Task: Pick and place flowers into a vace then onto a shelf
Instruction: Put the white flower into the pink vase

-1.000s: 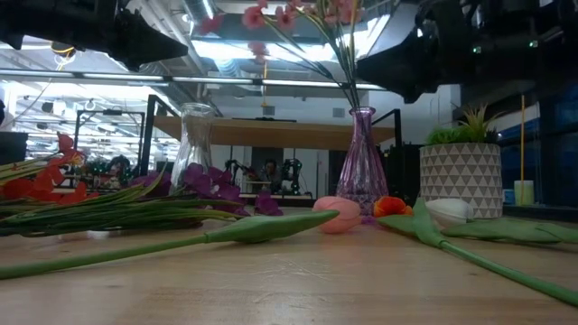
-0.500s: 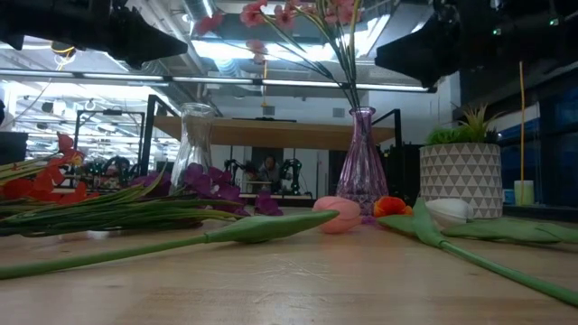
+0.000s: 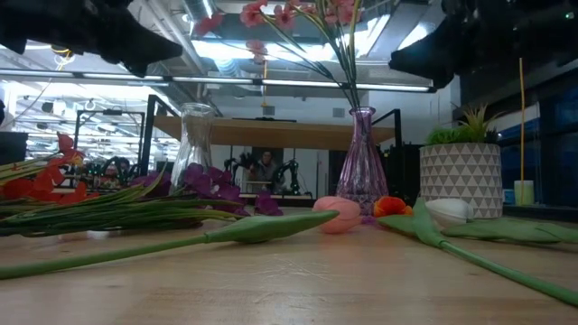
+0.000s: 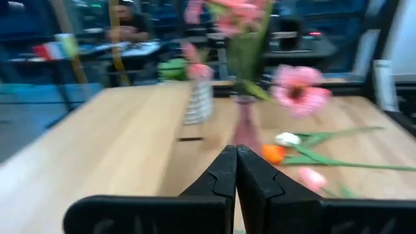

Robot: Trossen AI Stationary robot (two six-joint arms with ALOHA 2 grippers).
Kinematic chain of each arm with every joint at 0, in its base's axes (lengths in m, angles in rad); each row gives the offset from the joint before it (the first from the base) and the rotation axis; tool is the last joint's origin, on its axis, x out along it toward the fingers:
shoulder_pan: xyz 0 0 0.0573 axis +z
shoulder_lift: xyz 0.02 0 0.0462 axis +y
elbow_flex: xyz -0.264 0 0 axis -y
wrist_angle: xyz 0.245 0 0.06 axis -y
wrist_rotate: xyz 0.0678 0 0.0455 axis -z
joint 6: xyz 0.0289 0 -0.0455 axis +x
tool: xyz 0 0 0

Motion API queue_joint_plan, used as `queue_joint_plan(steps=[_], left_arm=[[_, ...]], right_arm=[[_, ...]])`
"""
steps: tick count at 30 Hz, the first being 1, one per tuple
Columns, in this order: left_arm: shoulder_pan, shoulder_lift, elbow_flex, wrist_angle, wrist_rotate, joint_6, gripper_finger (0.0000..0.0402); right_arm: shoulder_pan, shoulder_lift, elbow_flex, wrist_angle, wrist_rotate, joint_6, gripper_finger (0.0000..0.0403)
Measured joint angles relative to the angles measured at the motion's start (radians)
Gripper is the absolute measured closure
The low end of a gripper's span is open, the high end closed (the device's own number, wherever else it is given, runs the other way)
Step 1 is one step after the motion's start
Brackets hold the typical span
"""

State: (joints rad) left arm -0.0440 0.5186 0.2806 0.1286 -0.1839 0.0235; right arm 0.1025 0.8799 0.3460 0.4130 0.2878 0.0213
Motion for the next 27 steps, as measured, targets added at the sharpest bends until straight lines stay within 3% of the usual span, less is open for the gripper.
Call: queue_joint_plan(steps=[4, 8, 20, 27], left_arm=[[0.0, 0.0, 0.0, 0.0, 0.117, -0.008, 0.0398], [0.0, 0.006, 0.001, 0.001, 0.164, 0.018, 0.0398], [-0.123, 0.142, 0.003, 0.124, 0.136, 0.072, 0.0398], [-0.204, 0.203, 0.003, 0.197, 0.098, 0.088, 0.0398]], right_arm=[[0.015, 0.003, 0.092, -0.201, -0.001, 0.03, 0.034], [0.049, 0.004, 0.158, -0.318, -0.001, 0.056, 0.0395], [0.255, 0.122, 0.181, -0.336, 0.056, 0.252, 0.0401], [0.372, 0.288, 0.321, -0.453, 0.124, 0.368, 0.0401]])
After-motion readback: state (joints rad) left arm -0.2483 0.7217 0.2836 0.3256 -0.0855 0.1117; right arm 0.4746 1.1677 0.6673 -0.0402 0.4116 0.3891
